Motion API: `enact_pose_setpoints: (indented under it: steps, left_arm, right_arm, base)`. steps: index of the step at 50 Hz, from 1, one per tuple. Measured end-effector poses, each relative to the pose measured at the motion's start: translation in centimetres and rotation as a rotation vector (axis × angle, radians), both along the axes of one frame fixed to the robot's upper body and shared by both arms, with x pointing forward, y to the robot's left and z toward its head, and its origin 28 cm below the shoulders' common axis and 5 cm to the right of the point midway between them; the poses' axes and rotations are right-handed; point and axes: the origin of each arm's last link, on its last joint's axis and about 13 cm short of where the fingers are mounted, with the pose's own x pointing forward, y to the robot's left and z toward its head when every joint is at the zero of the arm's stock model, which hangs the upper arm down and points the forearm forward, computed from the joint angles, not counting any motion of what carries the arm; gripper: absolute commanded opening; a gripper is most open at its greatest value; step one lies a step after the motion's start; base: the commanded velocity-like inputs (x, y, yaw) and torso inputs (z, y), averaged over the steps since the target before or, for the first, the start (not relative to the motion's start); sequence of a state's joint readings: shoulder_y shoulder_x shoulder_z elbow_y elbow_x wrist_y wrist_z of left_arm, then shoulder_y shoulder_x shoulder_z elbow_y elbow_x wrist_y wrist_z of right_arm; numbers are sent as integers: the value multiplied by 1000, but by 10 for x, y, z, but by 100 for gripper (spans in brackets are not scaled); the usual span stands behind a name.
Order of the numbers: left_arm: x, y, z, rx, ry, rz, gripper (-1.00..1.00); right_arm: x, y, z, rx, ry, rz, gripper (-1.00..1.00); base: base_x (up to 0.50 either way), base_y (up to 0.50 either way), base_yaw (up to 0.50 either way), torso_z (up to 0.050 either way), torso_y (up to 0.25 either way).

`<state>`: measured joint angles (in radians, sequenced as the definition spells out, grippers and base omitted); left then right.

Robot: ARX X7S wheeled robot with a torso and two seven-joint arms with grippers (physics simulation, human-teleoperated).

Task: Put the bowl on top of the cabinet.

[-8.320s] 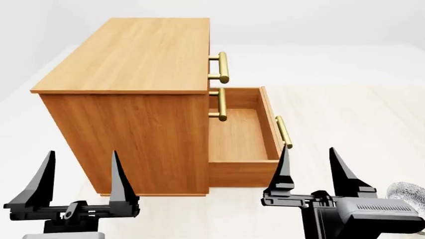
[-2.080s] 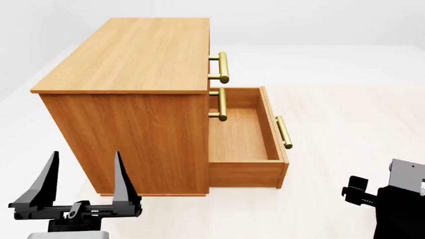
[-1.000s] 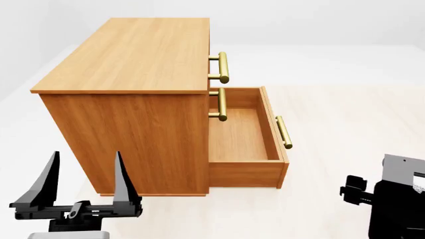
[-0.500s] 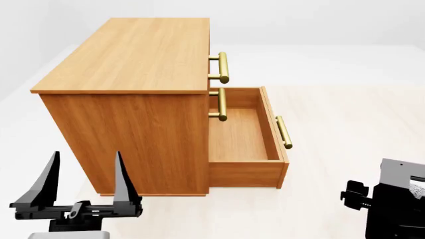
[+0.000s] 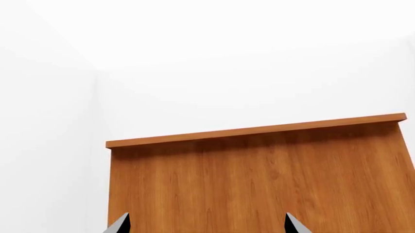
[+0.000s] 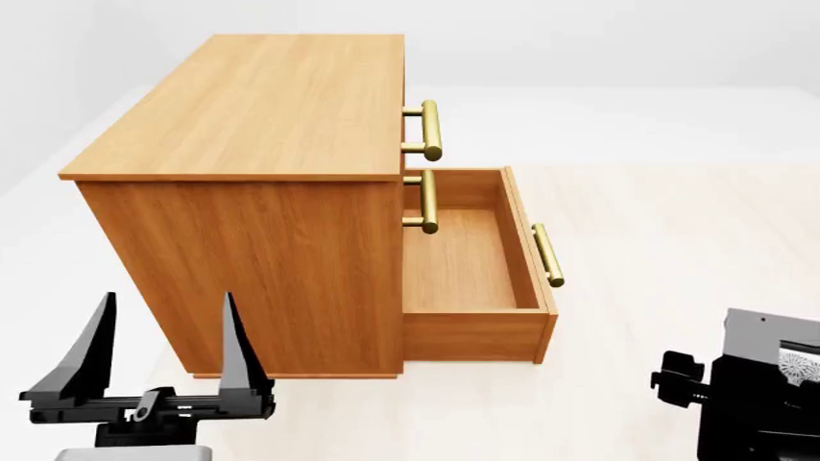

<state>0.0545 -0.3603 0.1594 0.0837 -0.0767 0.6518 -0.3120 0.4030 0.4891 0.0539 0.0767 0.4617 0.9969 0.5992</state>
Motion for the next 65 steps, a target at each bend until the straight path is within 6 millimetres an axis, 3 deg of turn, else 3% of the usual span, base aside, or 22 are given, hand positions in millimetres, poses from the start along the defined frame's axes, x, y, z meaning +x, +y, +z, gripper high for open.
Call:
enact_pose_setpoints:
  steps: [38, 39, 53, 65]
  left_arm:
    - [0, 0, 0, 1, 1, -2, 100]
    - [0, 0, 0, 1, 1, -2, 100]
    - [0, 0, 1, 1, 1, -2, 100]
    - [0, 0, 0, 0, 0, -2, 100]
  right_arm:
    - [2, -3, -9, -27, 12, -11, 100]
    - [2, -3, -9, -24, 12, -11, -100]
    - [0, -3, -4, -40, -4, -12, -100]
    - [-3, 3, 19, -53, -68, 24, -100]
  base:
    - [0, 0, 0, 0, 0]
    - [0, 0, 0, 0, 0]
    - [0, 0, 0, 0, 0]
    - [0, 0, 0, 0, 0]
